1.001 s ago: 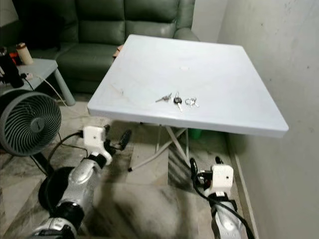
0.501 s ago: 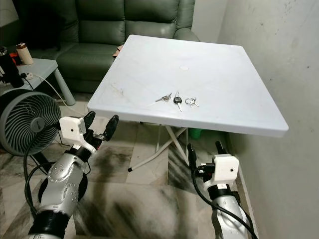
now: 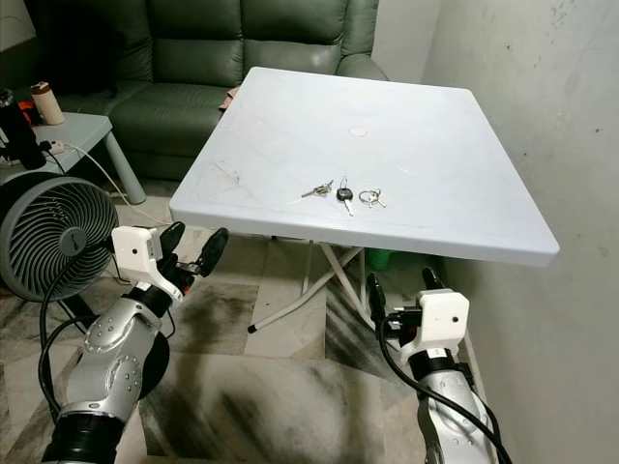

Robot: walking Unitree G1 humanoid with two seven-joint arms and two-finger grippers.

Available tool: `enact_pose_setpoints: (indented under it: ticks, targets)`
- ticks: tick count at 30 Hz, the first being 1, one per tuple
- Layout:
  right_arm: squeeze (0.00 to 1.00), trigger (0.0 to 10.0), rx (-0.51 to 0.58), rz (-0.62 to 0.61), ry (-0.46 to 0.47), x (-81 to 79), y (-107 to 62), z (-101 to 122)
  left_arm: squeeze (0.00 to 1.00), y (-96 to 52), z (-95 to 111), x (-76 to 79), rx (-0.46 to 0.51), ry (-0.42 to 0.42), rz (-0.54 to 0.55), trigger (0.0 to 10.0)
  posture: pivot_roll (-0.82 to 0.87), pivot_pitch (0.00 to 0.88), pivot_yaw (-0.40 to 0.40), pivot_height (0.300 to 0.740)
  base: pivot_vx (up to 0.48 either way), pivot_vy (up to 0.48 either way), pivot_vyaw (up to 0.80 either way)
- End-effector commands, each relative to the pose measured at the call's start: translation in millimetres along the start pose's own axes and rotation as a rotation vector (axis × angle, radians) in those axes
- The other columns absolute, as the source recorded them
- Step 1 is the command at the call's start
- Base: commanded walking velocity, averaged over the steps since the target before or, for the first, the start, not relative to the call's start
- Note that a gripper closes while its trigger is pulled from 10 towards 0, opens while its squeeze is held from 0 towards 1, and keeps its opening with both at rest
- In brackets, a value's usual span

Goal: Hang keys on a hook

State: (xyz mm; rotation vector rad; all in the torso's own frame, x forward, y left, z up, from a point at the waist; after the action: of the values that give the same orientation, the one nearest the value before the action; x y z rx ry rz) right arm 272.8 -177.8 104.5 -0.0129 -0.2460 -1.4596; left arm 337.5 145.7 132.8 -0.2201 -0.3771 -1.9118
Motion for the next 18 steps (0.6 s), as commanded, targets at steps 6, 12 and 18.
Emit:
enact_pose_setpoints:
  ticks: [6, 12, 18]
  targets:
    - [0.0, 10.0, 0.001, 0.012, 0.011, -3.8, 5.0, 5.4, 0.0, 5.3, 11.5, 0.3, 0.006, 0.036, -0.015, 10.0, 0.0, 0.023, -0.026, 0.74, 0.0, 0.0, 0.0]
    - [0.0, 10.0, 0.003, 0.014, 0.013, -4.3, 6.9, 5.9, 0.0, 7.8, 11.3, 1.7, 0.003, 0.029, -0.011, 10.0, 0.0, 0.025, -0.022, 0.74, 0.312, 0.0, 0.0]
    - [0.0, 10.0, 0.005, 0.014, 0.009, -3.6, 9.1, 7.3, 0.0, 10.6, 11.6, 4.4, 0.002, 0.033, -0.02, 10.0, 0.0, 0.025, -0.02, 0.74, 0.314, 0.0, 0.0]
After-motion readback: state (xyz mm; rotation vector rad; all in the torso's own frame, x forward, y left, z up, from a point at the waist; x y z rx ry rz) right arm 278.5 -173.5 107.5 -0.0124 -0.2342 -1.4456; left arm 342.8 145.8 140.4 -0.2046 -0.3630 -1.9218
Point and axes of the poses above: a point about 5 cm out from each wrist's last joint towards the gripper, its own y axis pointing out of the wrist towards the gripper, its own z axis along the axis of the wrist's last joint, x = y × z, the point moved 2 cm from there along y, pointing out of the wrist towards the gripper, and after that the axes turned 9 degrees about -y, right-handed, at the moved point
